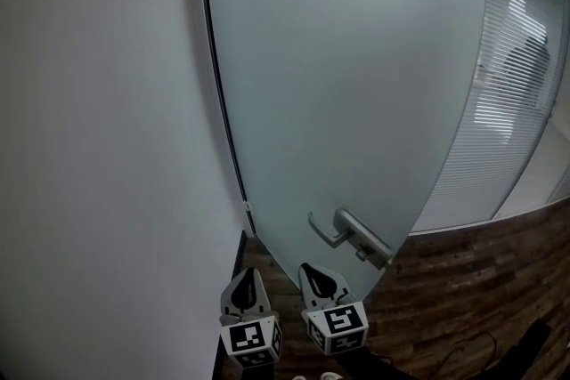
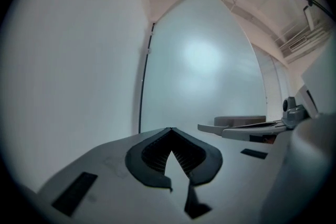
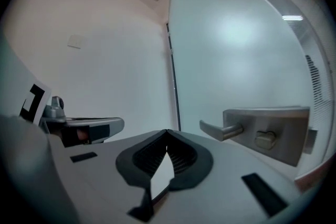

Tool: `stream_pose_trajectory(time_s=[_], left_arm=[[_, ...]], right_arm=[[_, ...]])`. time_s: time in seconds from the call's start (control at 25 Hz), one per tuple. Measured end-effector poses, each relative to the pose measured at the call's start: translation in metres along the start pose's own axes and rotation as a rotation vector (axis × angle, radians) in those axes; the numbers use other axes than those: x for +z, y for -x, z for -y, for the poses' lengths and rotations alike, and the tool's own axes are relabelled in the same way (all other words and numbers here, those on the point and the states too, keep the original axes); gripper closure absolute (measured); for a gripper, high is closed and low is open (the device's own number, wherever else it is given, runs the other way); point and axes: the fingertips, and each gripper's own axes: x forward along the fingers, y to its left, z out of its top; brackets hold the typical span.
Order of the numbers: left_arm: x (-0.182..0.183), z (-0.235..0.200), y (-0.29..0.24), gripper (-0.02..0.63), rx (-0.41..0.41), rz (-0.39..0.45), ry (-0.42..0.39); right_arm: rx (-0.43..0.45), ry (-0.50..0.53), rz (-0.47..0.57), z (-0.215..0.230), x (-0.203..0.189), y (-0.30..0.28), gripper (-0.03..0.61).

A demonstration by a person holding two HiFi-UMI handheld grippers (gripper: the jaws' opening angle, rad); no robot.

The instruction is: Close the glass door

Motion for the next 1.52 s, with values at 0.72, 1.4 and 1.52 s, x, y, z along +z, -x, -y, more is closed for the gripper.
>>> stream_pose_trajectory(time_s=[0.72, 1.4, 1.52], left_arm=[[-0.017, 0.128, -0.044, 0.614, -0.407, -0.053, 0.009], [-0.056, 0.157, -0.103, 0.436, -0.653, -0.037, -1.316], [-0.061, 0.163, -0.110, 0.433, -0.683, -0.013, -1.422]], right_arm=[[-0.442, -0.049, 0.026, 0.109, -0.003, 0.099, 0.580], [-0.384, -0.067, 0.048, 0.106, -0.005, 0.108, 0.580], [-0.381, -0.067, 0.048, 0.105, -0.004, 0.108, 0.580]])
